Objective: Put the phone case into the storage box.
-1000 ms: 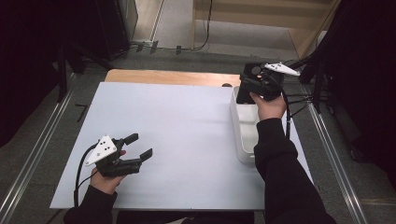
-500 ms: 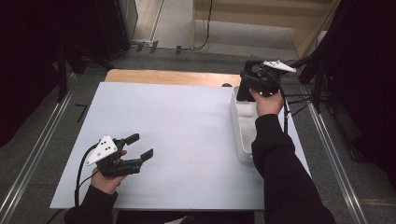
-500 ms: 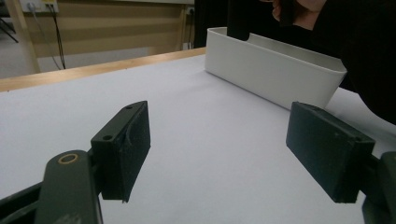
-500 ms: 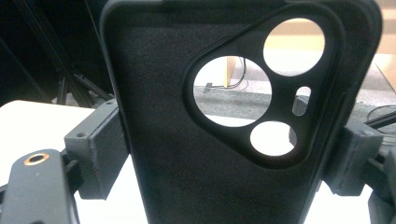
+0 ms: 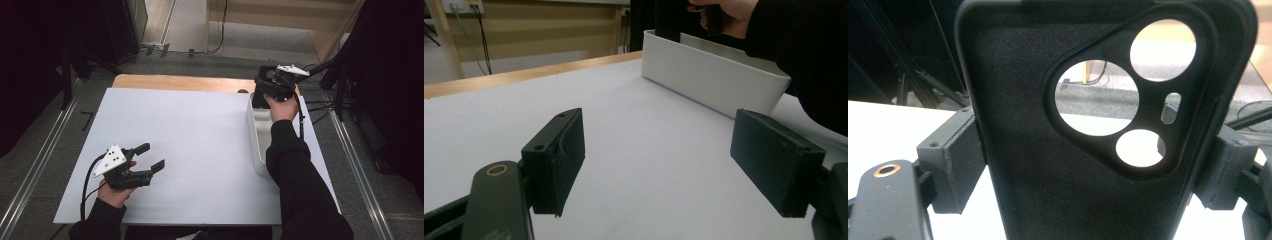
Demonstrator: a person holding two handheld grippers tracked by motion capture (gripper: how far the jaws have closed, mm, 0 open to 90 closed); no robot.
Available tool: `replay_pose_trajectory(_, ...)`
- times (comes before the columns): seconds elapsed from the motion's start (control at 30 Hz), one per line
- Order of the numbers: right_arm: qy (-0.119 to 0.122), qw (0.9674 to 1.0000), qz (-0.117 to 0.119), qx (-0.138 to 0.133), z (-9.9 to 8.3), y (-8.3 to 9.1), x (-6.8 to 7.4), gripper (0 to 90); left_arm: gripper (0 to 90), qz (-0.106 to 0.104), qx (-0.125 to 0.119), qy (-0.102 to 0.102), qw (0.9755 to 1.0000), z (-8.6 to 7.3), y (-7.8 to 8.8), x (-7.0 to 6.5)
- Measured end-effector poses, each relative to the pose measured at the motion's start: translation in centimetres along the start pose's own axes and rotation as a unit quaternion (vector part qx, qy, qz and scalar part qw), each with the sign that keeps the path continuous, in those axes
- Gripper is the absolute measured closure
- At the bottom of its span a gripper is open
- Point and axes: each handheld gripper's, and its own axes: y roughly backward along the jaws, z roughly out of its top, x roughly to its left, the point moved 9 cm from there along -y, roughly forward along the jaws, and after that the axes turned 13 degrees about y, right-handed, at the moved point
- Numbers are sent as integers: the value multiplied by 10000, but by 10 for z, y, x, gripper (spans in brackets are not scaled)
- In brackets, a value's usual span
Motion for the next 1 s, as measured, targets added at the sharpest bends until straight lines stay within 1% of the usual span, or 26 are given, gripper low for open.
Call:
replay_pose_trajectory(0.13, -9, 10000, 43, 64, -4, -5, 0, 136, 216, -13, -28, 18, 10000, 0, 0, 0)
replay_pose_trajectory(0.23, 19, 9999, 10, 99, -7, -8, -1, 136, 216, -7, -18, 18, 10000, 1, -1, 0)
replay_pose_trajectory(0.5, 49, 9995, 73, 313, -16, -17, 2, 134, 216, -9, -2, 0, 10000, 0, -1, 0)
replay_pose_trajectory(0.63, 42, 9993, 50, 374, -19, -20, 4, 131, 216, -18, -3, 1, 10000, 0, -1, 0)
replay_pose_trajectory(0.8, 120, 9988, 59, 468, -23, -24, 5, 128, 216, -11, 9, -6, 10000, 0, -1, 0)
replay_pose_trajectory(0.9, 64, 9983, 81, 577, -27, -26, 6, 127, 216, -13, 5, -2, 10000, 0, -1, -1)
replay_pose_trajectory(1.0, 83, 9978, 96, 646, -29, -28, 5, 126, 216, -14, 21, -12, 10000, -1, -1, -1)
